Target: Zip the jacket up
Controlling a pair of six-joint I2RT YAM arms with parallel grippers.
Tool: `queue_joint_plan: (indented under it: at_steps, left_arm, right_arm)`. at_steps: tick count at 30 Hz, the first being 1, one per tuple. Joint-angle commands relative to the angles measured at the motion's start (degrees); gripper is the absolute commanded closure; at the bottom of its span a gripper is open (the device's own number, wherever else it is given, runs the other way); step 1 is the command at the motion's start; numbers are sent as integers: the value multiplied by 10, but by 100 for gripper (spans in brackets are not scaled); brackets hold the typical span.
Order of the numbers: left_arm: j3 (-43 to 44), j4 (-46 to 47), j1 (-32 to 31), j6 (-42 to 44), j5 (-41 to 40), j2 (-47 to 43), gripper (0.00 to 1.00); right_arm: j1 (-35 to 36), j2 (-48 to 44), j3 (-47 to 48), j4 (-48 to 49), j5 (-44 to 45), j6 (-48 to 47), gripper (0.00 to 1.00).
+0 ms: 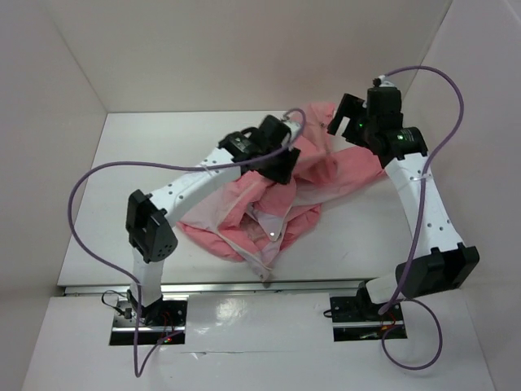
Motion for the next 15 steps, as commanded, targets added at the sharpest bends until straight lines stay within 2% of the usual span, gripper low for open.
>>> queue_joint_plan:
  at_steps: [1,2,3,5,7,10,12,15]
  left_arm:
    - [-2,-66,-39,-2,-20,22,30]
    - [-2,-72,-39,-15,-20,22,15]
    - [-2,-72,-39,-15,-5,13,13]
    - [-2,-72,-29,-20,9,-15,13]
    - [5,-72,0,-15,42,-49,17]
    - [11,-66,14,-15,56,-55,20]
    - [11,-61,21,-15,56,-63,20]
    - [17,-49,21,-22,56,-46,20]
  right_arm:
    - [-44,-61,-38,32,-45,15,4]
    - [-67,-66,-56,32,-51,21,4]
    - [-78,-77,-65,32,-72,21,4]
    - [-109,-77,-91,32,-93,15,4]
    - [-129,-83,-127,32,-139,15,9]
    - [-129,-83,-172,49,-160,15,9]
    - [-140,-83,-212,60,-211,44,9]
    - [-145,-95,-322,147,-313,114,12]
